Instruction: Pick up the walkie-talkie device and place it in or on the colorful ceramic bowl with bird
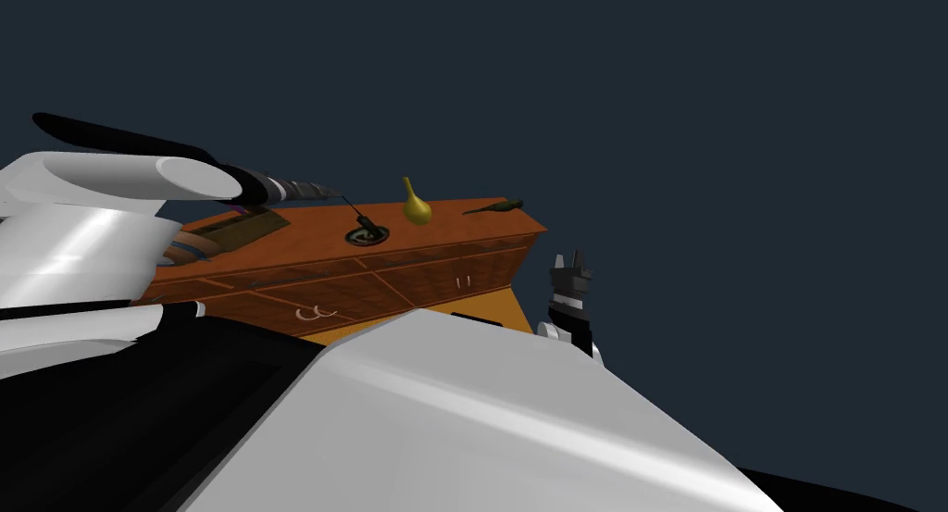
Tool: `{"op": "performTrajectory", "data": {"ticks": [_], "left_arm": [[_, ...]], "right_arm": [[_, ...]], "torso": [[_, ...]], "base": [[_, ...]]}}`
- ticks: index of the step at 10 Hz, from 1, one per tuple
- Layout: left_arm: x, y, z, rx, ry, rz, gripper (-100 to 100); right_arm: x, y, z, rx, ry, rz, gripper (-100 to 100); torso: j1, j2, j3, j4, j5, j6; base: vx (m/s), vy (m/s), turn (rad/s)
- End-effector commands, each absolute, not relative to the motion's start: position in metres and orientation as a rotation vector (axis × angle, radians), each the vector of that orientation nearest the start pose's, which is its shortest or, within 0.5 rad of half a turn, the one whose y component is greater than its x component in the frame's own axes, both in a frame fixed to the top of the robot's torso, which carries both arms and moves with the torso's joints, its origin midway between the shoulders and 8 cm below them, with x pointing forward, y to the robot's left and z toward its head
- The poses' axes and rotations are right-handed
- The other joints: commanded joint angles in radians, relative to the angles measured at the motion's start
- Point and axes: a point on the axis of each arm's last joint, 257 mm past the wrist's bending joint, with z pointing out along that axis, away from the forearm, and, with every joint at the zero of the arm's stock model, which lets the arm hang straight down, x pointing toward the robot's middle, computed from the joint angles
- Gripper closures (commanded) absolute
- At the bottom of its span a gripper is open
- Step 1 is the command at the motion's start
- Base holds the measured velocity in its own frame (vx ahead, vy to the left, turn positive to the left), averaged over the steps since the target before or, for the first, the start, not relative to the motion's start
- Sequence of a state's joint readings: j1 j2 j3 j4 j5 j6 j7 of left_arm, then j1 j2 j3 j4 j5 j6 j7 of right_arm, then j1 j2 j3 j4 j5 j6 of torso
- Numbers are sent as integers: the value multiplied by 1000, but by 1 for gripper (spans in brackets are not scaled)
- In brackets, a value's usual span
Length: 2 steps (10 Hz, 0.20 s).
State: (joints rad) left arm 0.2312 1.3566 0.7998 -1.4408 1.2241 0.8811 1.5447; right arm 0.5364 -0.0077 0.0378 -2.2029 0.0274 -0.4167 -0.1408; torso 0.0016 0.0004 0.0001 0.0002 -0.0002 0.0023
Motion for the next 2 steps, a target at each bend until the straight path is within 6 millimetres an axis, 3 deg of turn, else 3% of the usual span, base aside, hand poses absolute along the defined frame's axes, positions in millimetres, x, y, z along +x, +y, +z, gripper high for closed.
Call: {"op": "performTrajectory", "data": {"ticks": [1, 2], "left_arm": [[408, 710, 74, -2331, -438, -1610, 0], [408, 710, 74, -2331, -438, -1610, 0]], "right_arm": [[368, -273, -41, 862, 723, 1387, 0], [368, -273, -41, 862, 723, 1387, 0]], "torso": [[0, 0, 0, 0, 0, 0], [0, 0, 0, 0, 0, 0]], "base": [[0, 0, 0], [0, 0, 0]]}}
